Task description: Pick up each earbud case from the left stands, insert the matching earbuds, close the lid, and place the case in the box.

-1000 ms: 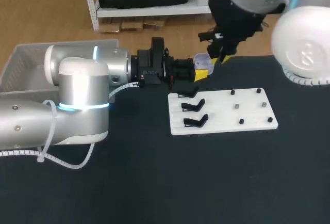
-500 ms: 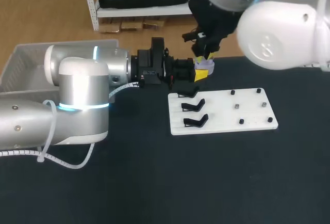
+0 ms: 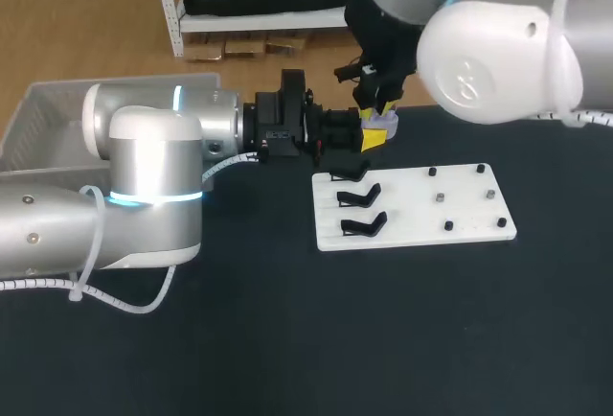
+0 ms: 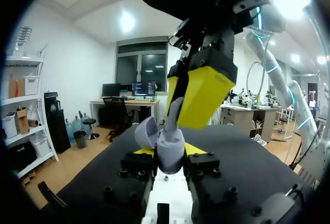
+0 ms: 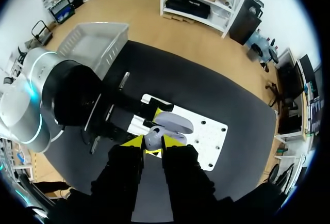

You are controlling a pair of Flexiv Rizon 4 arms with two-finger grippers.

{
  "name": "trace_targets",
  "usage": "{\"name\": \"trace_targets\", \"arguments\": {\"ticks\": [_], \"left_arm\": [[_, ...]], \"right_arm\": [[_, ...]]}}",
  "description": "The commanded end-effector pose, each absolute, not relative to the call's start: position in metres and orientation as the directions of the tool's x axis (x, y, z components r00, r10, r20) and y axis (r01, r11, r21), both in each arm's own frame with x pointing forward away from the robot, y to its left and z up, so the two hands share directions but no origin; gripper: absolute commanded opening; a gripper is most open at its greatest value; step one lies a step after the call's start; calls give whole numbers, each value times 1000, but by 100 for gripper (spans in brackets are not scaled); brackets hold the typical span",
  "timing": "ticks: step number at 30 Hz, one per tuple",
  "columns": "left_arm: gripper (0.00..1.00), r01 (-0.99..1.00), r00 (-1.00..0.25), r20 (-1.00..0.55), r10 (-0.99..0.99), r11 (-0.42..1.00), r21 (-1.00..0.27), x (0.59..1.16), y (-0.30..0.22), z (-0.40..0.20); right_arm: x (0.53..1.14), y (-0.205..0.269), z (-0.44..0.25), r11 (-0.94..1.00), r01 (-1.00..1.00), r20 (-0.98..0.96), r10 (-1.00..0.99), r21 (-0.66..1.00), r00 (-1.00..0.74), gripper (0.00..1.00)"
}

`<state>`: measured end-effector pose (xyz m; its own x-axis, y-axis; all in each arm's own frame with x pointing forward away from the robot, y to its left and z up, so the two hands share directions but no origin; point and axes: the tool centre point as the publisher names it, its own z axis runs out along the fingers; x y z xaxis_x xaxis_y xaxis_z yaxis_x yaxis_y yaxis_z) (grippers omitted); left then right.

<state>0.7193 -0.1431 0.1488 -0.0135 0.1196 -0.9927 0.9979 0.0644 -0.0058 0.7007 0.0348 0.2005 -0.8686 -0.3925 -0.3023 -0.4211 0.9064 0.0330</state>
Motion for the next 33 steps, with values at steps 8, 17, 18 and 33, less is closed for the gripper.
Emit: {"name": "trace_targets", "arguments": {"ticks": [8, 17, 18, 33], "left_arm": [[0, 998, -10, -993, 115, 67, -3, 719, -143, 148], [0, 998, -10, -993, 115, 67, -3, 719, -143, 148], [0, 998, -10, -993, 115, 67, -3, 719, -143, 148], [0, 998, -10, -993, 115, 67, -3, 719, -143, 148]], "right_arm": [[706, 34, 198, 908, -418, -290, -391, 35, -874, 0], [706, 33, 193, 908, -418, -276, -393, 37, -877, 0], [706, 33, 193, 908, -416, -275, -391, 40, -879, 0], [704, 35, 187, 909, -416, -265, -394, 29, -880, 19]]}}
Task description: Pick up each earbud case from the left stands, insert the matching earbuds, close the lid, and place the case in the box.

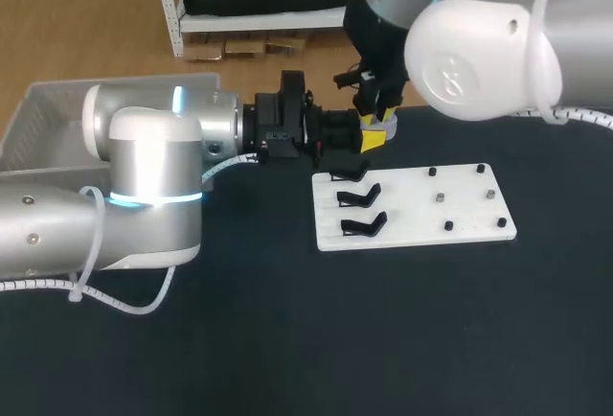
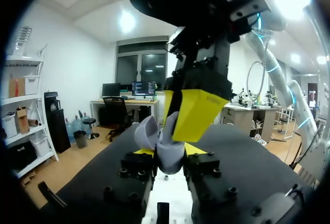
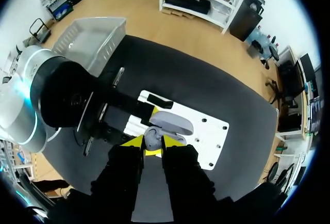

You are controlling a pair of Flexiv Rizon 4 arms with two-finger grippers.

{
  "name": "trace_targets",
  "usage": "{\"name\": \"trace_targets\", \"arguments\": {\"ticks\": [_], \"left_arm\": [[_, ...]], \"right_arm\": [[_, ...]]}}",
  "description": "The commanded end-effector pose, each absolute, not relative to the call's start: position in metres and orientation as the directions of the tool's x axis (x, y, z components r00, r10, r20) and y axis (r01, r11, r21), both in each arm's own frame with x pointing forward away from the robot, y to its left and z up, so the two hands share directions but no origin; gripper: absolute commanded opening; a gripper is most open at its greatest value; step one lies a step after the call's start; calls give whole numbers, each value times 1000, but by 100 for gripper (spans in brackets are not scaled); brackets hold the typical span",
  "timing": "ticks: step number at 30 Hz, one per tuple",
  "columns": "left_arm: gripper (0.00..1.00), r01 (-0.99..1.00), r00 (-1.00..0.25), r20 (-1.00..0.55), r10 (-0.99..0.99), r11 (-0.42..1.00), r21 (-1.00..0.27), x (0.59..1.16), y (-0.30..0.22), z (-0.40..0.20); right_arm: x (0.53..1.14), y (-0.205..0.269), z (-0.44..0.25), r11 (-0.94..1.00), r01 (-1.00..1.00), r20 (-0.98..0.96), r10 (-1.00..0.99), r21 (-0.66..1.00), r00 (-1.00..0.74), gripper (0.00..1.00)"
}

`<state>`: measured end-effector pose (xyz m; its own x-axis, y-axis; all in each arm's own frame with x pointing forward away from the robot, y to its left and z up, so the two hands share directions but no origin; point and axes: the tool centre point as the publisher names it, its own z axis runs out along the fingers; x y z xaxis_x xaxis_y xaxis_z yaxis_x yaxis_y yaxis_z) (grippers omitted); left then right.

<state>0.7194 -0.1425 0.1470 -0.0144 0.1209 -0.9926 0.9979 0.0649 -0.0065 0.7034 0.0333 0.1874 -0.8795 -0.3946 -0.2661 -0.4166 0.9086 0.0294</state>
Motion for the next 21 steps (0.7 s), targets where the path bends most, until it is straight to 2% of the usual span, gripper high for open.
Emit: {"name": "trace_targets", "arguments": {"ticks": [1, 4, 21], "left_arm": [[0, 998, -10, -993, 115, 67, -3, 719, -143, 148], [0, 998, -10, -993, 115, 67, -3, 719, -143, 148], [0, 998, -10, -993, 115, 67, -3, 719, -143, 148]], "right_arm": [[705, 35, 188, 909, -415, -267, -393, 29, -880, 23], [705, 34, 189, 910, -414, -270, -392, 28, -880, 27], [705, 34, 192, 909, -416, -275, -395, 19, -876, 31]]}}
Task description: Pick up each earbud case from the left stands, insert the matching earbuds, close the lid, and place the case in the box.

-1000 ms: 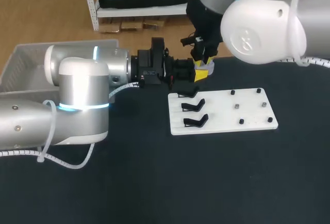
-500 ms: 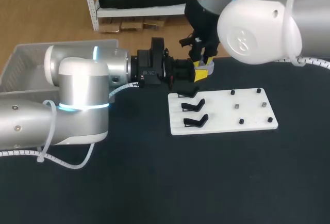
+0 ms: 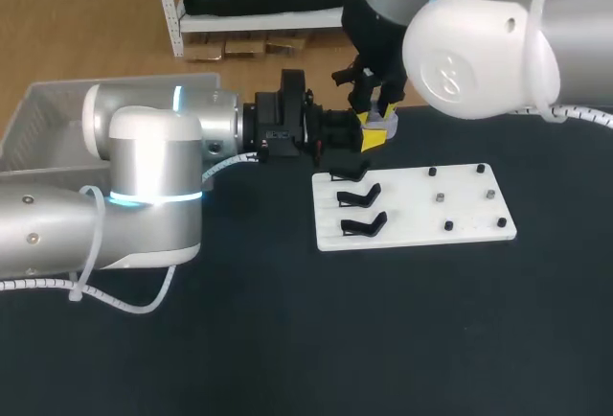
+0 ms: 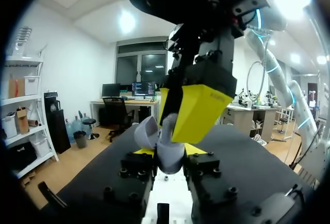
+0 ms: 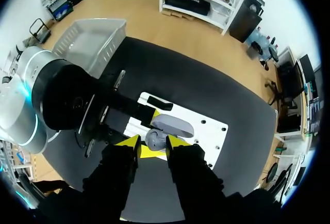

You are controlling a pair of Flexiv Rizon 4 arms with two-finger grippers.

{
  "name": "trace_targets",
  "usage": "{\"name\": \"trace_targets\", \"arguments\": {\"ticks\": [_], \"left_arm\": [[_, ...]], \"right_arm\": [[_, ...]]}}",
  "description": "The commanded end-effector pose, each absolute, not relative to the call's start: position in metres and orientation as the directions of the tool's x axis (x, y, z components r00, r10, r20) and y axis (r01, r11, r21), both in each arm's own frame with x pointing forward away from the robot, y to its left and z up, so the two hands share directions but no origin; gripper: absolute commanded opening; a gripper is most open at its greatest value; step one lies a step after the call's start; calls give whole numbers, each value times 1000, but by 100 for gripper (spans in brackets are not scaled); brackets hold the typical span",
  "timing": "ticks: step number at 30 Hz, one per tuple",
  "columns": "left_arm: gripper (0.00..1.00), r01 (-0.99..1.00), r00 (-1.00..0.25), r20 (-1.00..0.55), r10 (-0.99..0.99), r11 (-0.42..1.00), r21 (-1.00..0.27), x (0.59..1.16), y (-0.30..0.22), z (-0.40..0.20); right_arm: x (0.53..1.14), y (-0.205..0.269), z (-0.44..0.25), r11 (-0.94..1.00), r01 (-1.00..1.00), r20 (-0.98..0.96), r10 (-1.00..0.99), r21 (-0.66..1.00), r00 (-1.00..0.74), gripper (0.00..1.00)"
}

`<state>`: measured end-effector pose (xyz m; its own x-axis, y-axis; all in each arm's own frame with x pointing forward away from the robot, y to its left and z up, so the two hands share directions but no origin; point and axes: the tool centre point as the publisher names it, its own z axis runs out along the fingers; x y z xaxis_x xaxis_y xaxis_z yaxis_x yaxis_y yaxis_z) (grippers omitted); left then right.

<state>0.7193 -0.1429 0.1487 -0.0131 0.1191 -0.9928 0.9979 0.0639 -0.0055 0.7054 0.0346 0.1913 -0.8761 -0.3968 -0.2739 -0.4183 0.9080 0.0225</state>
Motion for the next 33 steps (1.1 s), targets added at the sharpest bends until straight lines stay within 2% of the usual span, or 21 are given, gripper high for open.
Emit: {"name": "trace_targets", "arguments": {"ticks": [1, 9, 16, 20, 26, 33], "left_arm": [[0, 998, -10, -993, 115, 67, -3, 719, -143, 148], [0, 998, -10, -993, 115, 67, -3, 719, -143, 148], [0, 998, -10, -993, 115, 67, -3, 719, -143, 148], [0, 998, -10, -993, 115, 67, -3, 719, -143, 148], [0, 998, -10, -993, 115, 67, -3, 719, -143, 148], [0, 998, -10, -993, 115, 67, -3, 719, -143, 148]], "right_arm": [[705, 34, 192, 909, -415, -276, -395, 19, -877, 31], [701, 32, 205, 899, -437, -298, -416, 3, -859, 32], [730, 26, 241, 933, -356, -427, -298, 59, -854, 33], [761, 21, 234, 951, -301, -437, -244, 65, -866, 40], [786, 10, 215, 968, -235, -413, -180, 86, -893, 40], [782, 8, 190, 973, -217, -354, -175, 80, -919, 38]]}}
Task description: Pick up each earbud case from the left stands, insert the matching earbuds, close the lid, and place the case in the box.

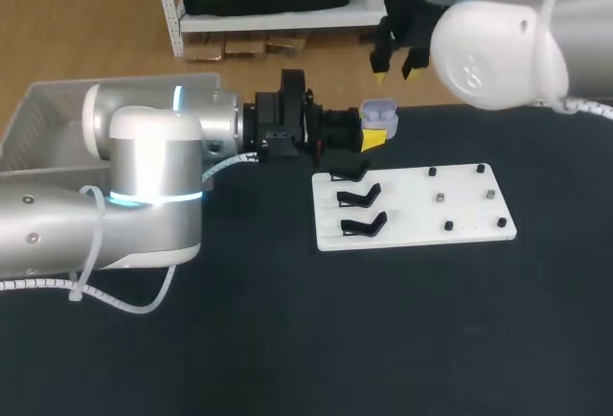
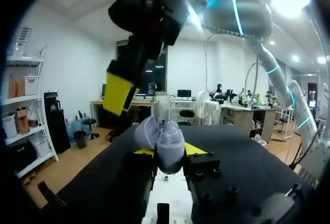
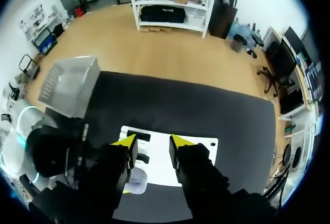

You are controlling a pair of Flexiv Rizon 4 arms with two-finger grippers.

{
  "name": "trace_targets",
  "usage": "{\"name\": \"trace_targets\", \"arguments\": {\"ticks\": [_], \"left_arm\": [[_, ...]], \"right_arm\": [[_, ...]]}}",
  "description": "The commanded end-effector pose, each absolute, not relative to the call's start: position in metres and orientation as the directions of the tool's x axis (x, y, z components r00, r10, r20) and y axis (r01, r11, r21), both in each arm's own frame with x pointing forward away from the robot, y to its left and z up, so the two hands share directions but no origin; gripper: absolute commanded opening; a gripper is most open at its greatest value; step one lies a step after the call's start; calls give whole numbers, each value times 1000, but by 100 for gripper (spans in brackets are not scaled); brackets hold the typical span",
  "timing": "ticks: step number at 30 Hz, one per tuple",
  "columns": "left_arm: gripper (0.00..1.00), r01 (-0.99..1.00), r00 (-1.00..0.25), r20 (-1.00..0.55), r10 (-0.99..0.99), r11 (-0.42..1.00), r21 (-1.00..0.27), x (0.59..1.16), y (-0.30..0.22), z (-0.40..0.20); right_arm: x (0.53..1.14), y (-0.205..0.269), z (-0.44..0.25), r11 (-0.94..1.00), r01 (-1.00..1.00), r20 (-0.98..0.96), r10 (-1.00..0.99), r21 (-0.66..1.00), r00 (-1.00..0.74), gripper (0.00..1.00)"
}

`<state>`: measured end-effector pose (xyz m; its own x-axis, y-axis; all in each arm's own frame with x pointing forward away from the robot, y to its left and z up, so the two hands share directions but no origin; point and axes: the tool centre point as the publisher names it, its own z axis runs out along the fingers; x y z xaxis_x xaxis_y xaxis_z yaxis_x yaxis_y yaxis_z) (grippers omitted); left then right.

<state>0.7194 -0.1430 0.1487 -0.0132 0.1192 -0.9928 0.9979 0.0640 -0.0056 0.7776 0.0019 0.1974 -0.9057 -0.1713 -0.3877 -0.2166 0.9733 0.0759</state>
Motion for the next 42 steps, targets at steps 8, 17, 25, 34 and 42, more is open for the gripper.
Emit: {"name": "trace_targets", "arguments": {"ticks": [8, 17, 25, 34, 42], "left_arm": [[0, 998, -10, -993, 115, 67, -3, 719, -143, 148], [0, 998, -10, -993, 115, 67, -3, 719, -143, 148], [0, 998, -10, -993, 115, 67, -3, 719, -143, 148], [0, 998, -10, -993, 115, 67, -3, 719, -143, 148], [0, 994, 34, -996, 84, 96, 42, 738, -106, 165]], "right_arm": [[758, 3, 180, 973, -216, -325, -178, 84, -929, 37], [739, 2, 179, 973, -205, -327, -162, 101, -931, 37], [732, 5, 173, 972, -203, -314, -158, 116, -936, 37], [732, -14, 211, 975, -122, -430, -30, 188, -902, 54], [721, -27, 221, 969, -69, -483, 55, 236, -874, 100]]}}
